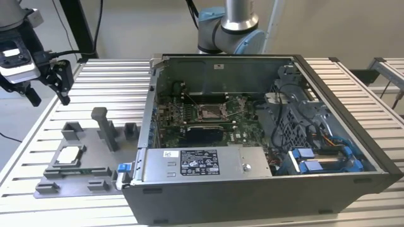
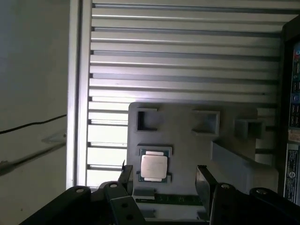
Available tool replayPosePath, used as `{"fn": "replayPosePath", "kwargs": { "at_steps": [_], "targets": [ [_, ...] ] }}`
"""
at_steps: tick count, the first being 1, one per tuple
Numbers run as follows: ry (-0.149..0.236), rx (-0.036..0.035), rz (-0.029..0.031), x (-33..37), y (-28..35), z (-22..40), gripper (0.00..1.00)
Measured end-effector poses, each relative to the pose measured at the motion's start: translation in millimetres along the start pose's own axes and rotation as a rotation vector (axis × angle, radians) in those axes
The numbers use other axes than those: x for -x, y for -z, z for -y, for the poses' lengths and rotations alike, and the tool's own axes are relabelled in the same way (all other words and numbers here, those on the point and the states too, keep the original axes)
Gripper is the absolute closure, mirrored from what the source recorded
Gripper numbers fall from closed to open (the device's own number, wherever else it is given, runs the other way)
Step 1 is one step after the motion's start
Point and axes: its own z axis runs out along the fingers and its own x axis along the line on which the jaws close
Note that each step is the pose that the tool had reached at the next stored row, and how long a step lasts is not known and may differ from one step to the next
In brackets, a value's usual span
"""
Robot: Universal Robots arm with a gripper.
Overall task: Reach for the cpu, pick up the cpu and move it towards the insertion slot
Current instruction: 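Pick up the cpu and move it towards the insertion slot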
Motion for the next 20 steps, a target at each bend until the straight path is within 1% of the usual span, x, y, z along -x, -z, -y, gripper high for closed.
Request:
{"fn": "replayPosePath", "kwargs": {
  "at_steps": [20],
  "targets": [
    [0.000,0.0000,0.0000,0.0,-14.3,0.2,0.00]
  ]
}}
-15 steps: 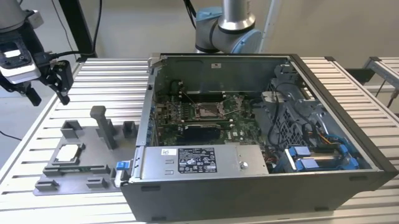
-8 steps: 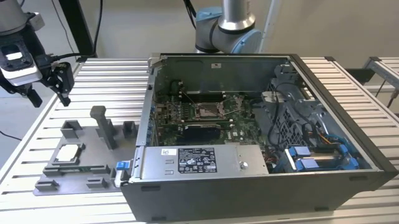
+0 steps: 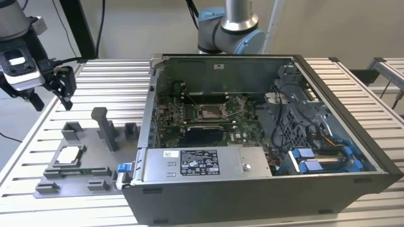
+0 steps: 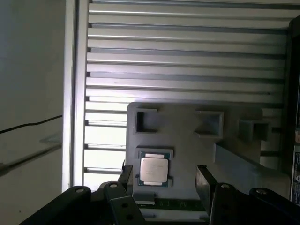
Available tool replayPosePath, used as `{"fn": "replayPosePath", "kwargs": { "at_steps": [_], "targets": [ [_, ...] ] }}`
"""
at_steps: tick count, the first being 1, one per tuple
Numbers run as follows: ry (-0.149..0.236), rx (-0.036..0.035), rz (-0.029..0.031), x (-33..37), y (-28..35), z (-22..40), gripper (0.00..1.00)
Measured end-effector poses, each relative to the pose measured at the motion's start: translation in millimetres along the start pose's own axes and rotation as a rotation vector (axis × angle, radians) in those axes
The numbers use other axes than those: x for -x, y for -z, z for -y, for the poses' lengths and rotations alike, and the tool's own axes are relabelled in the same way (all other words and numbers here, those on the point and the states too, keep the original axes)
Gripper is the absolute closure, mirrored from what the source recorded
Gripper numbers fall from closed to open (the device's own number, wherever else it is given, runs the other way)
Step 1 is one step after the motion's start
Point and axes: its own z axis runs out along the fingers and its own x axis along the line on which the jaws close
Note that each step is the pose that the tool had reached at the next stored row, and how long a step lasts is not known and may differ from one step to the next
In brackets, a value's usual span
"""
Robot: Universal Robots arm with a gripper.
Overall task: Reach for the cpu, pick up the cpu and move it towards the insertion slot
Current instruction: 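Pick up the cpu and move it towards the insertion slot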
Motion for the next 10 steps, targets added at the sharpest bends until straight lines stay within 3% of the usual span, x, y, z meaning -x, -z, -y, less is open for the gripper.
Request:
{"fn": "replayPosePath", "kwargs": {
  "at_steps": [10],
  "targets": [
    [0.000,0.0000,-0.0003,0.0,-10.3,0.3,0.00]
  ]
}}
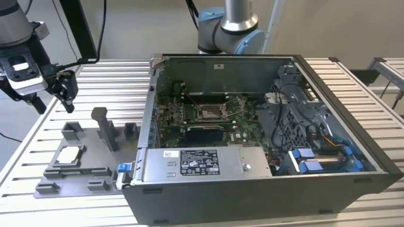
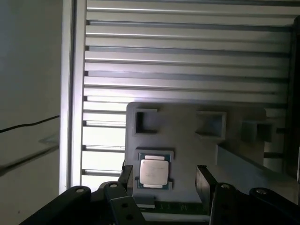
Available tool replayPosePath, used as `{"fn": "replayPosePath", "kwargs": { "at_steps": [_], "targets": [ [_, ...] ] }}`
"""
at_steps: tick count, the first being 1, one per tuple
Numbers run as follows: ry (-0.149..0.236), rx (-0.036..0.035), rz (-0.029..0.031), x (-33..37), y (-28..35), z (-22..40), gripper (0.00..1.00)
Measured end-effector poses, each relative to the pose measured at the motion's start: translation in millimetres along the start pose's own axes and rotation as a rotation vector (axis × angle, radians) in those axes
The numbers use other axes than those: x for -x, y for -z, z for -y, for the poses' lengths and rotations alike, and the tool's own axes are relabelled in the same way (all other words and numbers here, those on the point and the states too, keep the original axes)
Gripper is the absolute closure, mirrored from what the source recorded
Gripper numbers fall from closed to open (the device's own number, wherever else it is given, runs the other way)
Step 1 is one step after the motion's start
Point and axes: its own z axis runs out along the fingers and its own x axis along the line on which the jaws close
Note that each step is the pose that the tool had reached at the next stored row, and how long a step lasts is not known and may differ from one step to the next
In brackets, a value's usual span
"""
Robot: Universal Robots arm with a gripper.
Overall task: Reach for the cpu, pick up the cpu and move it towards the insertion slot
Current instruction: 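Pick up the cpu and move it towards the insertion slot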
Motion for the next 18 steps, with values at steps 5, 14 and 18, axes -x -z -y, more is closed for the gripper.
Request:
{"fn": "replayPosePath", "kwargs": {
  "at_steps": [5,14,18],
  "targets": [
    [0.000,0.0000,-0.0001,0.0,-6.6,0.2,0.00],
    [0.000,0.0000,-0.0002,0.0,-15.6,0.6,0.00],
    [0.000,0.0000,-0.0002,0.0,-19.2,0.7,0.00]
  ]
}}
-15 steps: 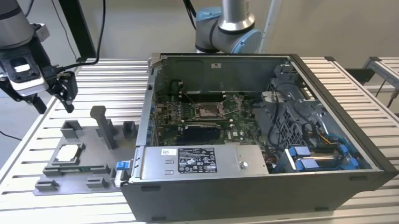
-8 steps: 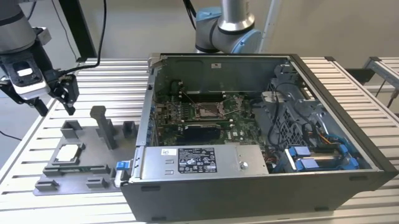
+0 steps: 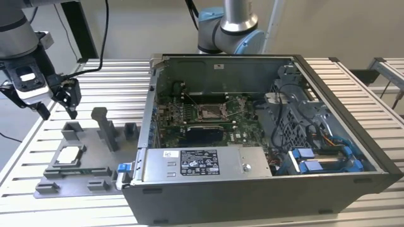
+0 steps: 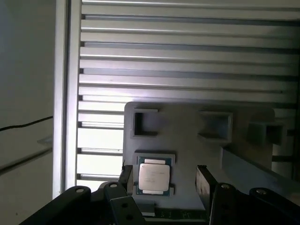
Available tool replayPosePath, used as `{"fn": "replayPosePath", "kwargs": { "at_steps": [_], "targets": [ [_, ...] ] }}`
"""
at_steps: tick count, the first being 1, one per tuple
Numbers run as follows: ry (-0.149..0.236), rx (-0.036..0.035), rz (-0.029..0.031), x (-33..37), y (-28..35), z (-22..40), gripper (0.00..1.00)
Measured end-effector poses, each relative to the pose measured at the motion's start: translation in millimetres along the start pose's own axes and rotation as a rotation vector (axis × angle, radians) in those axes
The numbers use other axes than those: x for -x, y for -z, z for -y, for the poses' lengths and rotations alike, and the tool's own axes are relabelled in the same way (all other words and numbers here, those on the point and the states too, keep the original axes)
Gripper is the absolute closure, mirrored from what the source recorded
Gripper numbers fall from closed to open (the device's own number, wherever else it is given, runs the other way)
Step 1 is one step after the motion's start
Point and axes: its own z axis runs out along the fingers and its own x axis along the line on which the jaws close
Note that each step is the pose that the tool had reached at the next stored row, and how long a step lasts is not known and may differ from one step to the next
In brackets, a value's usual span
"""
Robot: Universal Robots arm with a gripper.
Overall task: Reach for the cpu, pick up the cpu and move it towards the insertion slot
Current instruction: 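Pick up the cpu and move it towards the insertion slot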
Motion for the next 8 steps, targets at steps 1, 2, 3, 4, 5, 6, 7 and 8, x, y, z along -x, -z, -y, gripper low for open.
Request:
{"fn": "replayPosePath", "kwargs": {
  "at_steps": [1,2,3,4,5,6,7,8],
  "targets": [
    [0.000,0.0000,0.0000,0.0,-0.8,0.0,0.00],
    [0.000,0.0000,0.0000,0.0,-1.7,0.1,0.00],
    [0.000,-0.0001,-0.0001,0.0,-2.5,0.1,0.00],
    [0.000,0.0000,0.0000,0.0,-3.3,0.1,0.00],
    [0.000,-0.0001,-0.0001,0.0,-4.2,0.2,0.00],
    [0.000,0.0000,0.0000,0.0,-5.1,0.2,0.00],
    [0.000,0.0000,0.0000,0.0,-6.0,0.2,0.00],
    [0.000,0.0000,0.0000,0.0,-6.9,0.3,0.00]
  ]
}}
